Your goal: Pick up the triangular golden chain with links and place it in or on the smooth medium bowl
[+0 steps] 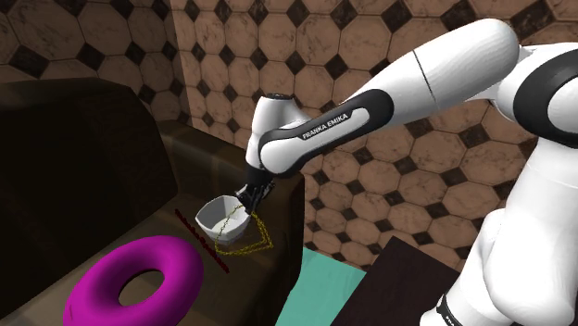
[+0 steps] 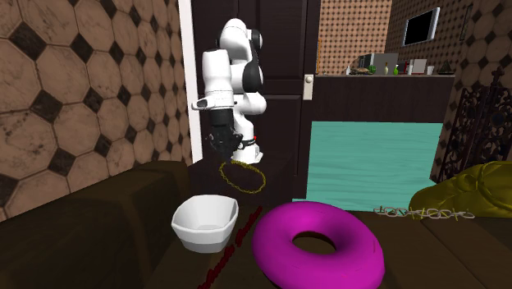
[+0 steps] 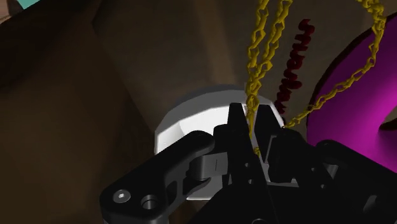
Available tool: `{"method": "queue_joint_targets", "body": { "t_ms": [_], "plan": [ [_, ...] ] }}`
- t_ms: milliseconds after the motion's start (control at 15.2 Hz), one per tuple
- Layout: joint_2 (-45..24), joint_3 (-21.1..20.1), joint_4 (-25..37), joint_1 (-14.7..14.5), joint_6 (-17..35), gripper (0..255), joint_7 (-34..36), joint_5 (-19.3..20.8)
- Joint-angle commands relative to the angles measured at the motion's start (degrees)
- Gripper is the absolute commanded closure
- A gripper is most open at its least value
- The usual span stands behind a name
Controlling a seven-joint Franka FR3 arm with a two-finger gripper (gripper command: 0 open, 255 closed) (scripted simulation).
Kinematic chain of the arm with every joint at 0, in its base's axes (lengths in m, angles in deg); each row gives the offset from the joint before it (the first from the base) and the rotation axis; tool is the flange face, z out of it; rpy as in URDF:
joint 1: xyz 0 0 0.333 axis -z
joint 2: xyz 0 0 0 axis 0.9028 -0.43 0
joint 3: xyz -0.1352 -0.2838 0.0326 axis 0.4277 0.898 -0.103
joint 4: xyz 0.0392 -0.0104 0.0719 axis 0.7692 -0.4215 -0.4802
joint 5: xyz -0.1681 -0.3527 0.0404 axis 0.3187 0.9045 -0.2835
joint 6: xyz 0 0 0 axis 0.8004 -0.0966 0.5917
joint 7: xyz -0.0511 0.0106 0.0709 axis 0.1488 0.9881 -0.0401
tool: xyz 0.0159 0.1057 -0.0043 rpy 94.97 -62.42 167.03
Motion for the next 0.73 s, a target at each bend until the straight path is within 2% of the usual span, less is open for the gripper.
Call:
{"method": "queue_joint_targets", "body": {
  "t_ms": [0, 660],
  "plan": [
    [-2.97, 0.69, 3.76, 0.73, -0.96, 255, -1.19, 0.36],
    [-22.00, 3.39, 30.11, 4.12, -9.06, 255, -6.41, 1.97]
  ]
}}
